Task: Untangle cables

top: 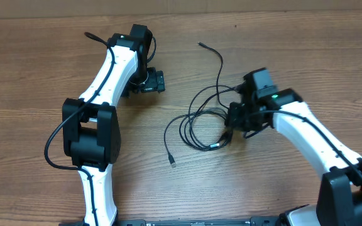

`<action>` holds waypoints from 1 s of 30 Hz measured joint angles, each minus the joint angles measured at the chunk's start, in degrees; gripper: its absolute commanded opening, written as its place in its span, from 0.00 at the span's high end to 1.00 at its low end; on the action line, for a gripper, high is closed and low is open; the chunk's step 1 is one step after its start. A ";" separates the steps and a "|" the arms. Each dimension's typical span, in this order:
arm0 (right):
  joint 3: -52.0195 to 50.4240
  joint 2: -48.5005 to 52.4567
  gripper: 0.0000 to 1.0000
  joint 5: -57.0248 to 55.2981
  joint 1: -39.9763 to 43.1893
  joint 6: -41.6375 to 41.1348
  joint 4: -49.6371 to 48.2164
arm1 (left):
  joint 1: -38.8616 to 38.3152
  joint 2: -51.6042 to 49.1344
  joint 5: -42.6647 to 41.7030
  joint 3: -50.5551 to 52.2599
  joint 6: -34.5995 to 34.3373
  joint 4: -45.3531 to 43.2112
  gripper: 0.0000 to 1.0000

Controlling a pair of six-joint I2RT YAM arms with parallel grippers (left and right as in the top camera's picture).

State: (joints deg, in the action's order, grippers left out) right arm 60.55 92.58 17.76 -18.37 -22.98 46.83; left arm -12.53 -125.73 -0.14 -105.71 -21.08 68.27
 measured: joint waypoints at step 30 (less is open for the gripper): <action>2.40 0.87 0.31 -5.07 -20.65 1.20 -18.56 | 0.00 0.00 0.00 0.00 0.00 0.00 0.00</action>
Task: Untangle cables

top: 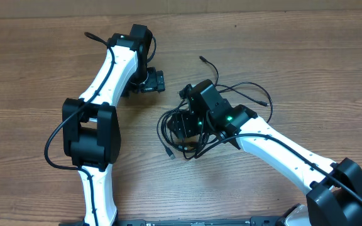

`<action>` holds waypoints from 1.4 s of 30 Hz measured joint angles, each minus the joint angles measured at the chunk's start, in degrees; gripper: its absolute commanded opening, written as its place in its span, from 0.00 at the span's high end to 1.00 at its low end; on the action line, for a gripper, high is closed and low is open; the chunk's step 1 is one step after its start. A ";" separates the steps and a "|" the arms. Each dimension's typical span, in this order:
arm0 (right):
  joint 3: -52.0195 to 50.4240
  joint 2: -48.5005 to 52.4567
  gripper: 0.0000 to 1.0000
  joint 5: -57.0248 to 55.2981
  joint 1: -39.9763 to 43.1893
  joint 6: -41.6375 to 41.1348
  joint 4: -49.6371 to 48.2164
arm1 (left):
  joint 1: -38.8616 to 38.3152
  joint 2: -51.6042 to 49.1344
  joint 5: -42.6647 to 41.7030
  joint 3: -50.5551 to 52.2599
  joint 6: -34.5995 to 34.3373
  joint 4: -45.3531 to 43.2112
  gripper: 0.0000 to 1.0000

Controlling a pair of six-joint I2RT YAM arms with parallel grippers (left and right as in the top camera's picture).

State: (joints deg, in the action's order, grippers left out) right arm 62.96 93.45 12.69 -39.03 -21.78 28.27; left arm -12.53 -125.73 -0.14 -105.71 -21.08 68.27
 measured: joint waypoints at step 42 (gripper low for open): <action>0.09 15.80 0.55 -18.80 10.49 -13.11 -18.25 | 0.00 0.00 0.00 0.00 0.00 0.02 0.01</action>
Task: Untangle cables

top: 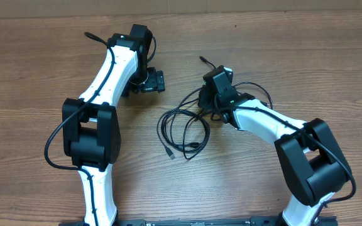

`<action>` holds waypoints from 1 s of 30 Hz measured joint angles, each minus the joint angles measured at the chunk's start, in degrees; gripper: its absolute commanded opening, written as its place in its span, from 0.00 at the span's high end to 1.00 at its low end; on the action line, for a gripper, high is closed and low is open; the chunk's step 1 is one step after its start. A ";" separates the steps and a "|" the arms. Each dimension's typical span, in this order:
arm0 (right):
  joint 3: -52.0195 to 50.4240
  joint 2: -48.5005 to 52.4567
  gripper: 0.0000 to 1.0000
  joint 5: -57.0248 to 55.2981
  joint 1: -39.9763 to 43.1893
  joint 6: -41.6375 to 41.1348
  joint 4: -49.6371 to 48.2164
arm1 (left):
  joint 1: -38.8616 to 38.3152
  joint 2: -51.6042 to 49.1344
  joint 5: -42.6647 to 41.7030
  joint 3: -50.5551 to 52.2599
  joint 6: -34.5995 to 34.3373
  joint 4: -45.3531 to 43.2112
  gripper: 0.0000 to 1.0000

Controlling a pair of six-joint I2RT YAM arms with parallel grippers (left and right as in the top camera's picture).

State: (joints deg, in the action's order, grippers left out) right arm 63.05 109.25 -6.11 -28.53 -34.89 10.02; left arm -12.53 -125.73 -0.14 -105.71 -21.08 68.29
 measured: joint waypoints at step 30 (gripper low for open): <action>0.28 11.10 0.96 -2.05 5.77 4.39 -26.67 | 0.00 0.00 0.00 0.00 0.00 -0.02 0.00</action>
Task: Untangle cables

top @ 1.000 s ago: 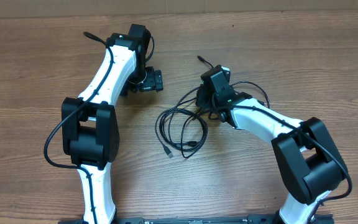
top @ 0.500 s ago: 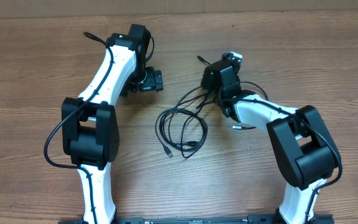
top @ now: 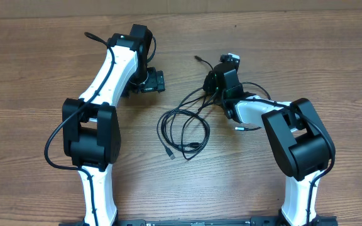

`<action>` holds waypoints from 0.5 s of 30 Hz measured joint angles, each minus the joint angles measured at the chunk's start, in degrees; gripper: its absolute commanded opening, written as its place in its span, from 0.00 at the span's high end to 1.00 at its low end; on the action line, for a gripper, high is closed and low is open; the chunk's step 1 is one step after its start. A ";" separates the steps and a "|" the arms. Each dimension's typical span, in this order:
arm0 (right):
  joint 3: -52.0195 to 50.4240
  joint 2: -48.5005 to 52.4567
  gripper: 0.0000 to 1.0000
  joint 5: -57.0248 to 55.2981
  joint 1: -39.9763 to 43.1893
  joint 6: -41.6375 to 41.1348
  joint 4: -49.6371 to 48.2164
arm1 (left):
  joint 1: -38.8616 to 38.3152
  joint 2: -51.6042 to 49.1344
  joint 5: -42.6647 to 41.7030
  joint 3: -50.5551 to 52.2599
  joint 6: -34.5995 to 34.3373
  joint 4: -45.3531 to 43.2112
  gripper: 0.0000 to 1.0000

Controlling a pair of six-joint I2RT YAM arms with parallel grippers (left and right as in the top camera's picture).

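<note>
A black cable lies in a loose coil (top: 184,132) at mid-table. One plug end (top: 170,156) lies near the front and another (top: 198,58) at the back. Several strands rise from the coil to my right gripper (top: 213,89), which sits folded back close to its own arm and looks shut on them; the wrist hides its fingertips. More cable loops (top: 256,85) lie around that arm's forearm. My left gripper (top: 158,81) rests on the wood at the back left, away from the cable. Its jaws are too dark to read.
Wooden table (top: 43,75) throughout. The left arm (top: 93,132) stretches from the front edge to the back left. The right arm's elbow (top: 297,141) stands right of the coil. A thin arm cable (top: 93,37) pokes out behind the left wrist.
My right gripper has pulled back and slightly right, from just above the coil toward the back. The strands it holds went with it. The coil and the left arm stayed put.
The right gripper first sat on the tangle at the right of centre. Then it was far to the left with the whole bundle shifted there. After that it was back behind a coil left lying at mid-table, and now farther back. The left arm never moved.
</note>
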State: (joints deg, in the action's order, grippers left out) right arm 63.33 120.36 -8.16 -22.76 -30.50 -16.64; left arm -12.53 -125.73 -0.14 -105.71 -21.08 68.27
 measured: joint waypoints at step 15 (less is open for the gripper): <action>1.05 -28.00 0.96 3.65 -0.26 6.78 23.50 | 0.00 0.00 0.00 0.00 0.00 0.00 0.00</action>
State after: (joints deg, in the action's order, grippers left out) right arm 64.38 92.36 -4.51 -23.03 -23.73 6.85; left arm -12.53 -125.73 -0.14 -105.71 -21.08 68.27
